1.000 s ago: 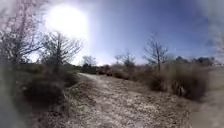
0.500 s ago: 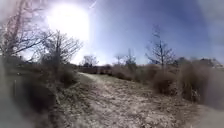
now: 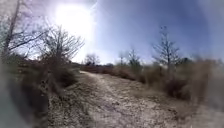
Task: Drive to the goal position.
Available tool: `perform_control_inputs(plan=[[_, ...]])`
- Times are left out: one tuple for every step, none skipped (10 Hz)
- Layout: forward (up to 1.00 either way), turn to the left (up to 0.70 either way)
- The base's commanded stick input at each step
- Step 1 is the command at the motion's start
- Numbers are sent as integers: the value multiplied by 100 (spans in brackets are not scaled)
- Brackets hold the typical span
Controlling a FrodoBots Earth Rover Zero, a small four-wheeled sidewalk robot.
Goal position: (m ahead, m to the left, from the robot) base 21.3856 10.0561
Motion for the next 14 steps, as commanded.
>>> perform_control_inputs(plan=[[70, 3], [70, 2], [70, 2], [70, 3], [70, 3], [70, 2], [70, 2], [70, 2], [70, 2], [70, 2], [70, 2], [70, 2], [70, 2], [70, 2]])
